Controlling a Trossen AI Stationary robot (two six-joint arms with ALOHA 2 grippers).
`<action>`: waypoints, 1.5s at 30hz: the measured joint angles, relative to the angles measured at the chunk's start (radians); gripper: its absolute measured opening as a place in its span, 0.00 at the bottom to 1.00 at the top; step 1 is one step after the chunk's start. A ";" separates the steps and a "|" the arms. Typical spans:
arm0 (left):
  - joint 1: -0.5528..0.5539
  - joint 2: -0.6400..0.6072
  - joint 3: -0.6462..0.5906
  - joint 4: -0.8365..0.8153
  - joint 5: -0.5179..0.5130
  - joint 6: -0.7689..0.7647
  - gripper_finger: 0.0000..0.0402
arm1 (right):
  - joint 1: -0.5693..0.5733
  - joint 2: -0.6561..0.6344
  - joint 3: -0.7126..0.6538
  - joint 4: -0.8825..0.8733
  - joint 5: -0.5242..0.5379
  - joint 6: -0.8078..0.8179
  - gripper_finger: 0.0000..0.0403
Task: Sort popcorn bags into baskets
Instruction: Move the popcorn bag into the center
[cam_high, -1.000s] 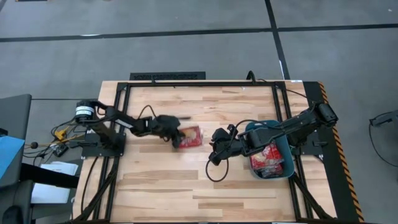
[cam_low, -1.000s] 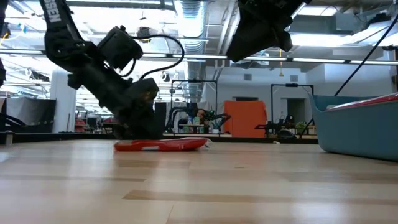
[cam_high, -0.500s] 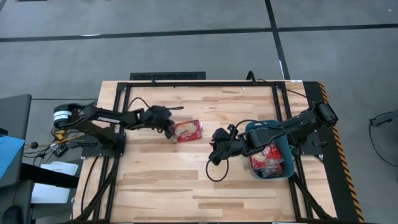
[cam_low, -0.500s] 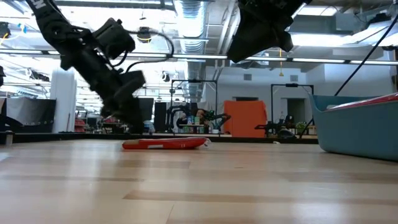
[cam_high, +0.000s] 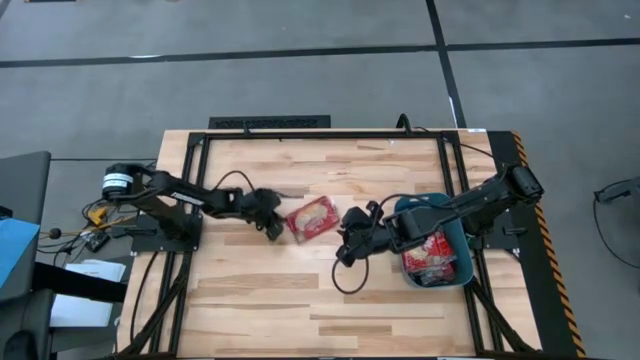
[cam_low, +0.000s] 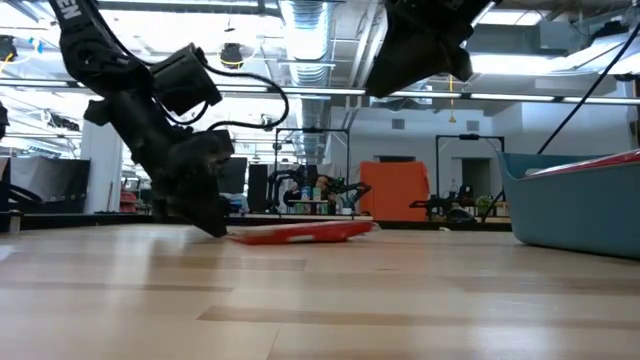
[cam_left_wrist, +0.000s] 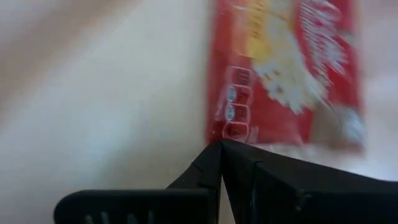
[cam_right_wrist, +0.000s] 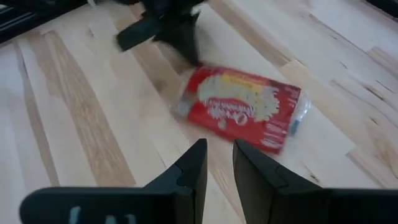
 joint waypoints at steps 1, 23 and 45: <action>-0.024 0.006 0.000 0.022 0.036 -0.032 0.00 | 0.000 0.000 0.000 -0.001 0.000 0.002 0.26; -0.105 -0.083 0.179 -0.003 0.055 0.191 0.00 | 0.003 0.001 -0.145 0.186 0.006 0.288 0.26; -0.007 0.098 0.056 0.242 0.092 0.306 0.00 | -0.013 0.000 -0.148 0.206 0.001 0.419 0.52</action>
